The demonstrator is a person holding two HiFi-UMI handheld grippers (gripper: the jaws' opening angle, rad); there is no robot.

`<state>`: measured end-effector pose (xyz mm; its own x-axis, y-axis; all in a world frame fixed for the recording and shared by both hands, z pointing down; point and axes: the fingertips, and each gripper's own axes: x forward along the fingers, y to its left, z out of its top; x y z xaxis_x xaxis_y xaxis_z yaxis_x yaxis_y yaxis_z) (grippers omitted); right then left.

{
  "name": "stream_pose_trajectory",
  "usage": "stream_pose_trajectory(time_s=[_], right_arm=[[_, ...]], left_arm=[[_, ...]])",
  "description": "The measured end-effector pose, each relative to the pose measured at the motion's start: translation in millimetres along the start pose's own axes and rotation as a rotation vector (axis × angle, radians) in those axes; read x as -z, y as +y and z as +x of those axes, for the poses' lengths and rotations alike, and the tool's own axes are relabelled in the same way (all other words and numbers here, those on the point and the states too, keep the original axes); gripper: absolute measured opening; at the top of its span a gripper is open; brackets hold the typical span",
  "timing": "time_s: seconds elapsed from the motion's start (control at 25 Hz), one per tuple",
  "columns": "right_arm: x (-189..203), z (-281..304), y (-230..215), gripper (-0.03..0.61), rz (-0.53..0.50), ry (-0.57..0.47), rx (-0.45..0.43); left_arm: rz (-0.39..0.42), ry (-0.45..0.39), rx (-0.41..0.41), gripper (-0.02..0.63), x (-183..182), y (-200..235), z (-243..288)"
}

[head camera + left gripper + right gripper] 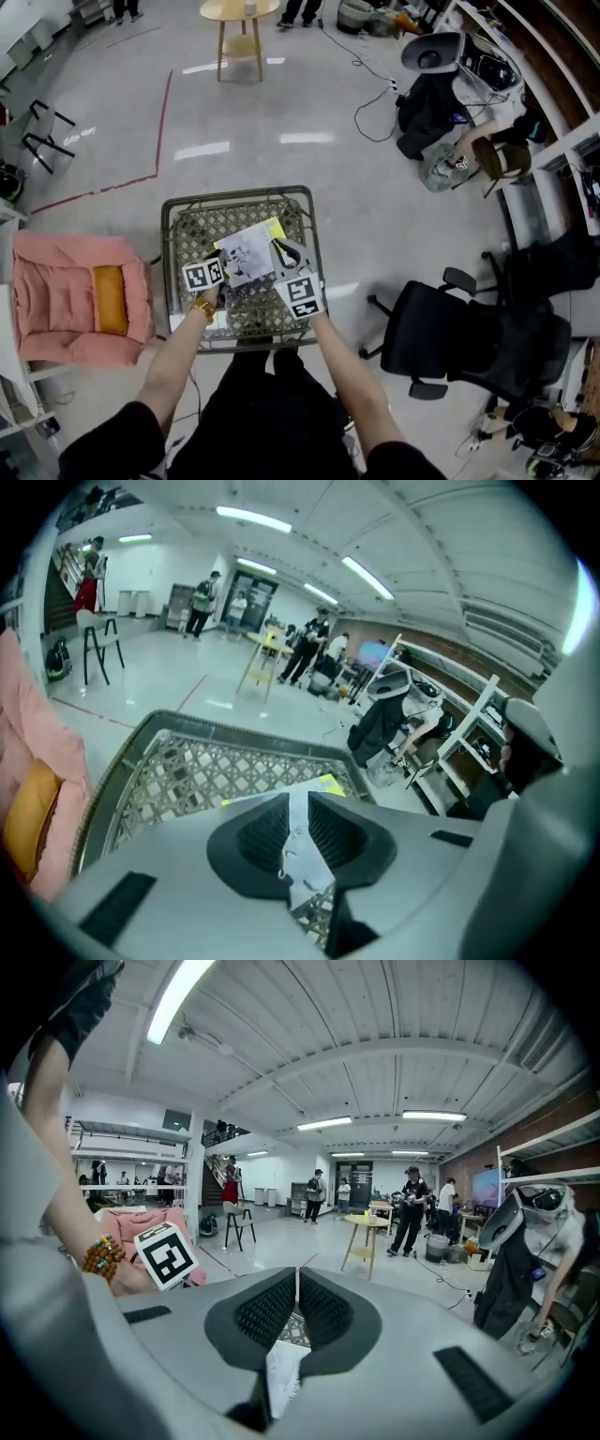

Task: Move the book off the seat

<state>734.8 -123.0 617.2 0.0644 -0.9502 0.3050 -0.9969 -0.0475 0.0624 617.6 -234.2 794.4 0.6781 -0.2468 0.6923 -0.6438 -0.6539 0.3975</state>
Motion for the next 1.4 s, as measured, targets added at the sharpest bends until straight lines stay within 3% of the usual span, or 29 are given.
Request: stream_pose_trajectory(time_s=[0.28, 0.56, 1.0, 1.4], right_arm=[[-27, 1, 17, 0.016, -0.009, -0.061, -0.046], [-46, -25, 40, 0.016, -0.015, -0.132, -0.102], [-64, -75, 115, 0.016, -0.019, -0.206, -0.213], [-88, -97, 212, 0.016, -0.057, -0.23, -0.237]], left_arm=[[0.16, -0.227, 0.036, 0.041, -46, -51, -57], [0.365, -0.403, 0.06, 0.032, -59, -110, -127], [0.471, -0.596, 0.068, 0.023, -50, -161, -243], [0.555, -0.712, 0.102, 0.023, -20, -127, -340]])
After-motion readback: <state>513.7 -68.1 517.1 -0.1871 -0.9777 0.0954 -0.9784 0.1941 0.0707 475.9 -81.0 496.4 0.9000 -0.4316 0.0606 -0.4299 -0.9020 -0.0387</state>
